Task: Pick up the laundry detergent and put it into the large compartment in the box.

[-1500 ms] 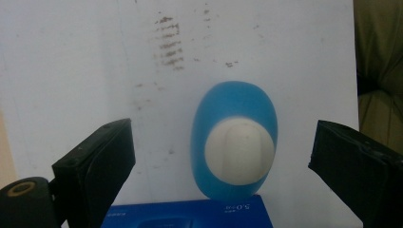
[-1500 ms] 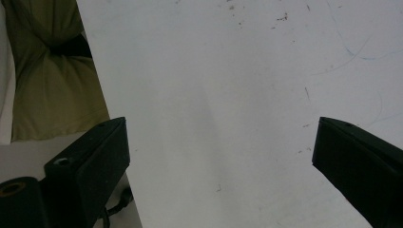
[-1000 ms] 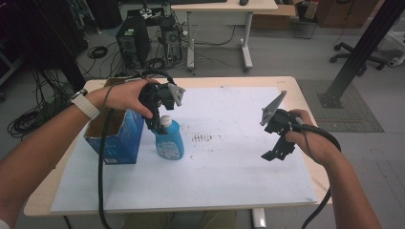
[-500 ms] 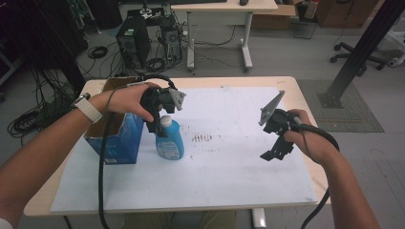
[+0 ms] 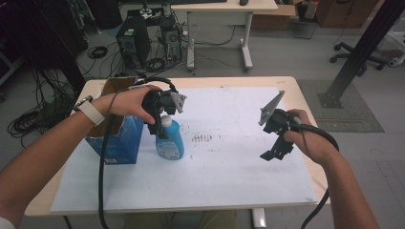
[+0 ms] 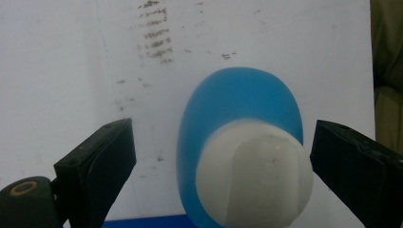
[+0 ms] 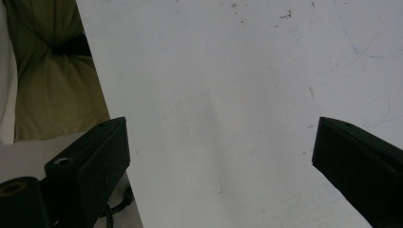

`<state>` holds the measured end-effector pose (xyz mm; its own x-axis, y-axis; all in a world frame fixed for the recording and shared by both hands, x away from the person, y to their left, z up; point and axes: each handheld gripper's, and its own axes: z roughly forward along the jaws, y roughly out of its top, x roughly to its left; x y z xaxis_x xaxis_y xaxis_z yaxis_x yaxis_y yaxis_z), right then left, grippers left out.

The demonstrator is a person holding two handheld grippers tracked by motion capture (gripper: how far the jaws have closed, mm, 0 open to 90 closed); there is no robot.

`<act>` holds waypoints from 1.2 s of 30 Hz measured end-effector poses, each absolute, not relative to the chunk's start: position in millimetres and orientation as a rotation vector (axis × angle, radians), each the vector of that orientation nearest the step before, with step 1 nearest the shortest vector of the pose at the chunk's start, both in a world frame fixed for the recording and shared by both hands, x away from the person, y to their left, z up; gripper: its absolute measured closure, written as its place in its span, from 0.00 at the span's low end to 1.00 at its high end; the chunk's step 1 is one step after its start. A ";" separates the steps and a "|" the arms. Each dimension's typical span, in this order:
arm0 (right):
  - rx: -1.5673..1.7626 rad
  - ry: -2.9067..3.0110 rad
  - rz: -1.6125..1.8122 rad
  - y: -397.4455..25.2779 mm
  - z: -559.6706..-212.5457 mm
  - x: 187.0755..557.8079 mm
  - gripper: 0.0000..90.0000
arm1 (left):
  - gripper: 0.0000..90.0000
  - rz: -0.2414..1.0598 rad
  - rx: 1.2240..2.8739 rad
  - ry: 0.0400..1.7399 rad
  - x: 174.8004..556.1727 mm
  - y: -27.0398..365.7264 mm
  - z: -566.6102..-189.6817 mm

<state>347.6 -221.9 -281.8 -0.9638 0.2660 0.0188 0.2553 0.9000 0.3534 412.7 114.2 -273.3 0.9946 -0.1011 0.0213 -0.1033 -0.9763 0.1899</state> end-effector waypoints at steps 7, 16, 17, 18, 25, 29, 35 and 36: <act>0.413 3.035 0.557 -220.9 -281.8 348.0 0.06 | 0.11 0.008 2.947 -0.153 413.1 114.3 -276.3; 0.415 3.033 0.561 -221.7 -282.1 347.6 0.06 | 0.14 0.010 2.953 -0.159 413.6 113.5 -282.1; 0.416 3.033 0.560 -221.8 -282.1 347.4 0.06 | 0.15 0.007 2.951 -0.160 413.9 113.5 -282.3; 0.416 3.033 0.560 -221.9 -282.0 347.3 0.06 | 0.16 0.003 2.954 -0.155 414.1 113.4 -282.2; 0.421 3.029 0.564 -223.4 -282.0 346.7 0.06 | 0.23 -0.006 2.954 -0.171 414.5 113.7 -283.4; 0.423 3.030 0.564 -223.8 -282.5 346.6 0.06 | 0.27 -0.009 2.950 -0.182 414.0 113.5 -283.9; 0.427 3.031 0.565 -224.8 -282.7 346.5 0.06 | 0.35 -0.026 2.947 -0.193 413.7 114.0 -283.6; 0.427 3.032 0.564 -224.6 -282.6 346.4 0.06 | 0.37 -0.035 2.944 -0.195 413.5 114.1 -283.5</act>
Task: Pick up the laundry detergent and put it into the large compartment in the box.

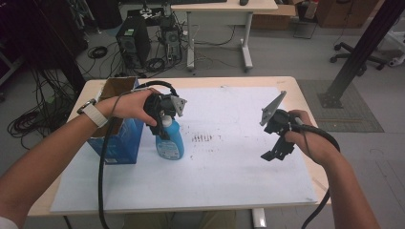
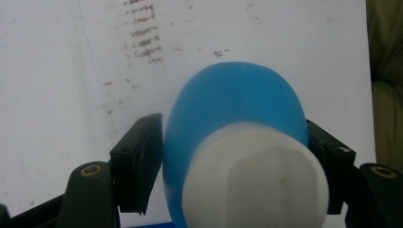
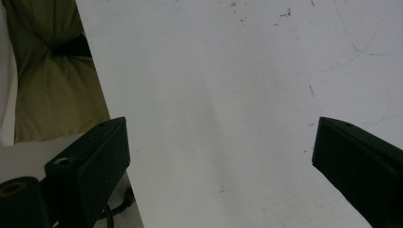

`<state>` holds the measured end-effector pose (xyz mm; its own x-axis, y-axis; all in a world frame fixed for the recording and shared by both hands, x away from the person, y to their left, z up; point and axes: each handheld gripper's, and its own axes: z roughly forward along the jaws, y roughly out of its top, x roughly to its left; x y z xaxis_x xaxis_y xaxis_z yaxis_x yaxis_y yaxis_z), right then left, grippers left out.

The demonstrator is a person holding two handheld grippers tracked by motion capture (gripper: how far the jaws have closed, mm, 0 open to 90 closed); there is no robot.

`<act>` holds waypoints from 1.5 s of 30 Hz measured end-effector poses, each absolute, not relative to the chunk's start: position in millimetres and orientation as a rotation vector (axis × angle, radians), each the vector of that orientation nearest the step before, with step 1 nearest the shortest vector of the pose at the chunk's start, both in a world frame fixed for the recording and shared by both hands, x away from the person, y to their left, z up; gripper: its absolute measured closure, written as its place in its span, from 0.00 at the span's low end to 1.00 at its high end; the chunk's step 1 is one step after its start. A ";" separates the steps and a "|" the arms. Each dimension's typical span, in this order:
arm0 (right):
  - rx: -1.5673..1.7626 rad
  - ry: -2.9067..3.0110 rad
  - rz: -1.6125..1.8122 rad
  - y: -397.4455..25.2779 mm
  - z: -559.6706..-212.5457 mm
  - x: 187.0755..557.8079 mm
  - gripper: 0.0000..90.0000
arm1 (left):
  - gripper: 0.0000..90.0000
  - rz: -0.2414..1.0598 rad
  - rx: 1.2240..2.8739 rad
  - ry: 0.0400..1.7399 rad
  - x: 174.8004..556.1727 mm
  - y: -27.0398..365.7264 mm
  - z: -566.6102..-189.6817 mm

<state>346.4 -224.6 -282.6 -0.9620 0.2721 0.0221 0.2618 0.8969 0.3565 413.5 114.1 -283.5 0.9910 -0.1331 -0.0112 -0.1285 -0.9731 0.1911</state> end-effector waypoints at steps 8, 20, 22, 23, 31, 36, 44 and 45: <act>0.425 3.031 0.561 -223.5 -282.0 346.6 0.06 | 0.41 -0.033 2.939 -0.201 411.9 114.9 -282.9; 0.422 3.033 0.562 -222.5 -281.6 346.4 0.06 | 0.41 -0.019 2.946 -0.221 410.5 114.0 -282.6; 0.421 3.033 0.562 -222.6 -281.8 346.4 0.06 | 0.41 -0.016 2.944 -0.223 410.4 114.3 -282.6; 0.422 3.033 0.563 -222.7 -282.0 346.4 0.06 | 0.41 -0.015 2.945 -0.224 410.2 114.2 -282.6; 0.421 3.032 0.567 -223.4 -283.2 346.4 0.06 | 0.42 -0.007 2.951 -0.219 409.2 113.6 -282.2; 0.421 3.032 0.567 -224.2 -283.1 346.1 0.06 | 0.42 -0.007 2.957 -0.218 408.6 113.3 -281.8; 0.423 3.028 0.569 -225.4 -281.7 344.5 0.06 | 0.42 0.009 2.955 -0.211 407.4 112.8 -279.5; 0.423 3.028 0.569 -225.4 -281.7 344.5 0.06 | 0.42 0.010 2.952 -0.205 407.1 112.9 -278.3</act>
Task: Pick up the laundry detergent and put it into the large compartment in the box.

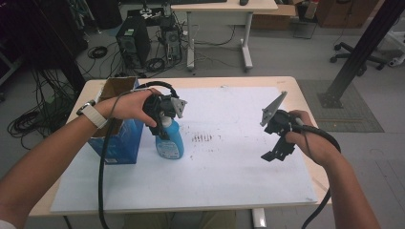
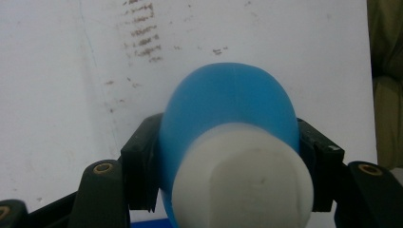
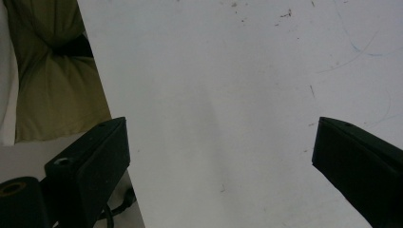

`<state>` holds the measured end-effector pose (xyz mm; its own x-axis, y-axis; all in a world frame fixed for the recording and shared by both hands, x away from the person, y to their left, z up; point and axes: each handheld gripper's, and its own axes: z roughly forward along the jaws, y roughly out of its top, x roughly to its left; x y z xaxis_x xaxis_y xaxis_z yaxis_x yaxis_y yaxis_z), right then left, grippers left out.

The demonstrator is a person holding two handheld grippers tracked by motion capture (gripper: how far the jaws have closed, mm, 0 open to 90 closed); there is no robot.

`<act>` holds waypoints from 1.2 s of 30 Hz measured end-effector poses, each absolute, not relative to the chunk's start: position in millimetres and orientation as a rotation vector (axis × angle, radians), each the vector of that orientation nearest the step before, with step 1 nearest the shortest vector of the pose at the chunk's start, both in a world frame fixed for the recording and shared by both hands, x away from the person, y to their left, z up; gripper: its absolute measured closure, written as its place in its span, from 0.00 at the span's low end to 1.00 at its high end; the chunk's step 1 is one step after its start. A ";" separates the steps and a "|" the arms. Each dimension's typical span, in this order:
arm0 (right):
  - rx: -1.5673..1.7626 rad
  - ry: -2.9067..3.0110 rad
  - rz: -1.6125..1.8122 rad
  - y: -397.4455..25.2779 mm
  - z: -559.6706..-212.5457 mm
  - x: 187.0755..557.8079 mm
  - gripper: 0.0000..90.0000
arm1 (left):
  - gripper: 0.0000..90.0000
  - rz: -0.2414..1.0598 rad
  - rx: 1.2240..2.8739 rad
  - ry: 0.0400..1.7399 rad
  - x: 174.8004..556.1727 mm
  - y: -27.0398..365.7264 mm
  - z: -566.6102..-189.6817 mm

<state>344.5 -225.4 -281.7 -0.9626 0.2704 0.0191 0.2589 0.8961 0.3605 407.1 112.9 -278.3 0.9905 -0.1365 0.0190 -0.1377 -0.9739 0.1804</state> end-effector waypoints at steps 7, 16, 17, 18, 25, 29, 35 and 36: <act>0.423 3.027 0.570 -225.0 -280.8 342.7 0.06 | 0.42 0.019 2.952 -0.189 403.7 113.3 -272.5; 0.411 3.024 0.571 -222.4 -278.4 340.0 0.06 | 0.42 0.033 2.968 -0.142 397.7 113.5 -262.5; 0.408 3.021 0.574 -222.1 -277.9 339.3 0.06 | 0.42 0.035 2.978 -0.131 397.1 113.6 -261.4; 0.408 3.021 0.574 -222.1 -277.9 339.3 0.06 | 0.42 0.039 2.978 -0.121 396.3 113.5 -259.2; 0.396 3.013 0.587 -220.3 -276.2 336.6 0.06 | 0.42 0.079 2.975 -0.040 392.5 116.0 -245.9; 0.392 3.011 0.587 -220.2 -275.2 335.3 0.06 | 0.42 0.071 2.971 0.001 389.3 116.7 -239.1; 0.382 3.006 0.595 -219.4 -273.2 333.1 0.06 | 0.42 0.076 2.980 0.082 383.3 114.4 -230.2; 0.381 3.004 0.596 -219.3 -273.0 332.6 0.06 | 0.42 0.076 2.978 0.096 382.5 114.0 -228.4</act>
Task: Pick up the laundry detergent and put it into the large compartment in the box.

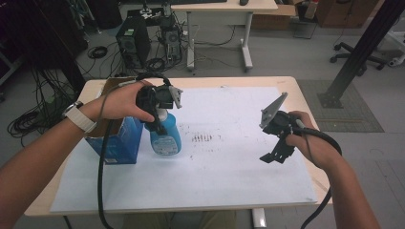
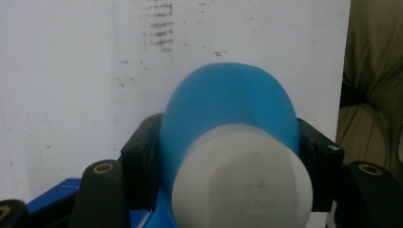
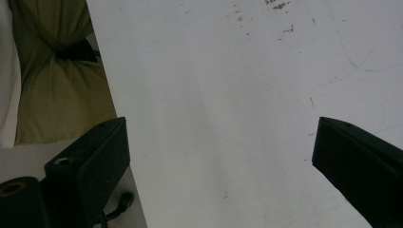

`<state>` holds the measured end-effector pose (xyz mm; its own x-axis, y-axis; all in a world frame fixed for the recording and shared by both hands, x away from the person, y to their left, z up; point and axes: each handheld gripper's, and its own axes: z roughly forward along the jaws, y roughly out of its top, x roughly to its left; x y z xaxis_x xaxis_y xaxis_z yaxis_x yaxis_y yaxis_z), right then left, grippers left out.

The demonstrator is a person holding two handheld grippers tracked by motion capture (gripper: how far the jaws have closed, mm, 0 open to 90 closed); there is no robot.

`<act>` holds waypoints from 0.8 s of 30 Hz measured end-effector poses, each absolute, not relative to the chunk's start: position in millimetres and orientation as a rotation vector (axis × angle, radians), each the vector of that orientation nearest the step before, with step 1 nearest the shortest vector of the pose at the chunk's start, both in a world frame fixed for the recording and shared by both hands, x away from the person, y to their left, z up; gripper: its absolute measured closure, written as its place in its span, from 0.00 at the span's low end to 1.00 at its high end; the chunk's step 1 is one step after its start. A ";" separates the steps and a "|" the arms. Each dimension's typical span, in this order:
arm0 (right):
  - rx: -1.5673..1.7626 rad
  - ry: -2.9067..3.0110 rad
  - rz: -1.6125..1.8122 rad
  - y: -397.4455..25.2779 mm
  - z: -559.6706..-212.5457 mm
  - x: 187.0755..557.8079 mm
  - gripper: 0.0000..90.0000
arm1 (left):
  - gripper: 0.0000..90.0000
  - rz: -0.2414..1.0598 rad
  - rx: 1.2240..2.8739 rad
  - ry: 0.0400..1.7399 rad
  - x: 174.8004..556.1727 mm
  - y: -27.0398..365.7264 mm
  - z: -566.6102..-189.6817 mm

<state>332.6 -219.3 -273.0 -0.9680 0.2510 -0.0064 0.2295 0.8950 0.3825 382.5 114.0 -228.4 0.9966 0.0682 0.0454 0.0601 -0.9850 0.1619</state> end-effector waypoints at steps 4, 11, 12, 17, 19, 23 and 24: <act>0.375 3.000 0.601 -219.8 -272.5 330.2 0.06 | 0.42 0.063 2.969 0.160 379.8 113.8 -221.7; 0.382 2.988 0.608 -223.7 -270.8 326.8 0.06 | 0.42 0.021 2.966 0.293 377.7 114.2 -213.1; 0.383 2.986 0.609 -224.4 -270.5 326.6 0.06 | 0.42 0.019 2.963 0.305 377.4 114.0 -211.9; 0.378 2.982 0.613 -225.2 -270.2 325.3 0.06 | 0.42 0.031 2.971 0.369 375.3 113.6 -204.9; 0.380 2.981 0.615 -225.5 -270.6 324.7 0.06 | 0.42 0.032 2.963 0.404 375.2 114.3 -202.2; 0.382 2.980 0.619 -226.1 -271.4 323.8 0.06 | 0.42 0.036 2.947 0.461 374.4 115.3 -195.6; 0.383 2.979 0.621 -226.1 -271.6 323.7 0.06 | 0.42 0.036 2.939 0.485 373.8 115.3 -194.3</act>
<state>323.7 -226.1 -271.6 -0.9661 0.2573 -0.0215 0.2273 0.8870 0.4020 373.8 115.3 -194.3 0.9470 0.3211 -0.0025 0.3172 -0.9341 0.1636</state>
